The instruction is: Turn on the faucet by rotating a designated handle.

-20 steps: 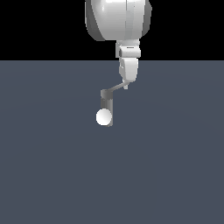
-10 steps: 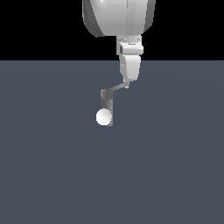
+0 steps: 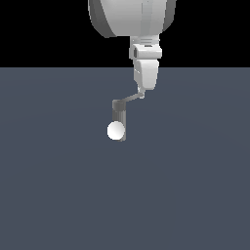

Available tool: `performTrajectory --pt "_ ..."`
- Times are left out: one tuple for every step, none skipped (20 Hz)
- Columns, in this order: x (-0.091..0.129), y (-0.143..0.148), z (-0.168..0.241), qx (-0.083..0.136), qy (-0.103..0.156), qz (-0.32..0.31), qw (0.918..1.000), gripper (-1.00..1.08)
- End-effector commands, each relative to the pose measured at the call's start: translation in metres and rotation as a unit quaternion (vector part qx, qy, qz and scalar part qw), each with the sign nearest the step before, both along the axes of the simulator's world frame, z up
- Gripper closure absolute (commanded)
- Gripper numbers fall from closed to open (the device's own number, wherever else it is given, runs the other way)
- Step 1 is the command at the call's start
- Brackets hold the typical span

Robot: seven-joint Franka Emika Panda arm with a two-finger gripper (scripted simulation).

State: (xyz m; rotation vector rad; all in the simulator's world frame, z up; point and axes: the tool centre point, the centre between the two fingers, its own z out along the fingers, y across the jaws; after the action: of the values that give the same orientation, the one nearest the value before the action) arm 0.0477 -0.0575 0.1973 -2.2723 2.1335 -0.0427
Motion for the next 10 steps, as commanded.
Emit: performTrajectory --pt "-0.007 0.004 -0.003 0.001 0.004 0.001 1.0 1.08" --pt "-0.01 0.006 -0.004 0.001 0.005 0.001 1.0 1.08" --pt "-0.013 0.007 -0.005 0.001 0.005 0.0 1.0 1.08" --pt "-0.016 0.009 -0.005 0.001 0.006 0.0 1.0 1.08" --pt "-0.02 0.01 -0.006 0.001 0.007 -0.001 1.0 1.08" --pt "-0.023 0.012 -0.007 0.001 0.007 -0.001 1.0 1.08" --pt "-0.026 0.013 -0.007 0.001 0.008 -0.001 1.0 1.08" --pt "-0.029 0.015 -0.008 0.001 0.009 -0.002 1.0 1.08" --pt "-0.033 0.016 -0.008 0.001 0.01 -0.002 1.0 1.08" --pt "-0.036 0.018 -0.009 0.001 0.01 -0.002 0.9999 1.08"
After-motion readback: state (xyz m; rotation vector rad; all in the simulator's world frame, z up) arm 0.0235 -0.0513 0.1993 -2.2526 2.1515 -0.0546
